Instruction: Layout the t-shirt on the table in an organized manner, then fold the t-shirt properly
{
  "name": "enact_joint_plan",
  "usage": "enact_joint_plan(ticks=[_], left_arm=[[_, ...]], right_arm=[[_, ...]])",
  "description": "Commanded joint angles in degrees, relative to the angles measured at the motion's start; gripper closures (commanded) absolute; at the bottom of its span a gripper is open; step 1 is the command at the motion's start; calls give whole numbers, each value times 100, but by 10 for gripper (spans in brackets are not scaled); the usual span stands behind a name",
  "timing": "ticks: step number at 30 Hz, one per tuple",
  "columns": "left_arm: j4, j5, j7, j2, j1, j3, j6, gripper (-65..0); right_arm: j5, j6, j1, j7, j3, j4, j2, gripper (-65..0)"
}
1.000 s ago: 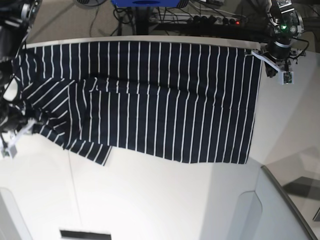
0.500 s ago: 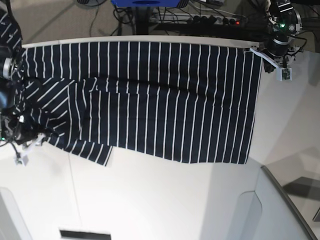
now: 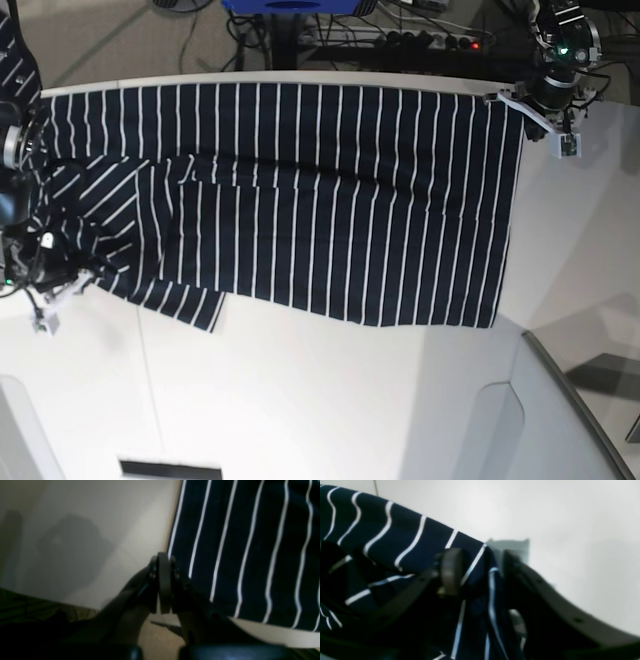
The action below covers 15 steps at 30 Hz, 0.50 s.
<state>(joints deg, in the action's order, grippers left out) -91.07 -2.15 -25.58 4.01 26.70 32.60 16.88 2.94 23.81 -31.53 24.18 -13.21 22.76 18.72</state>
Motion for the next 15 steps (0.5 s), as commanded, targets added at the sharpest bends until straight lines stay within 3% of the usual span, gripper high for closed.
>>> enact_joint_plan(ticks=[1, 3, 8, 15], left_arm=[[-58, -35, 101, 87, 16, 32, -14, 0], [-41, -35, 101, 140, 16, 32, -14, 0], [-14, -35, 101, 148, 16, 32, -14, 0], [-5, -35, 101, 148, 16, 32, -14, 0]], right_arm=[[36, 14, -175, -67, 7, 58, 84, -179], [36, -65, -175, -58, 16, 58, 84, -173], [27, -654, -183, 171, 51, 58, 110, -228], [36, -671, -192, 179, 719, 58, 93, -230]])
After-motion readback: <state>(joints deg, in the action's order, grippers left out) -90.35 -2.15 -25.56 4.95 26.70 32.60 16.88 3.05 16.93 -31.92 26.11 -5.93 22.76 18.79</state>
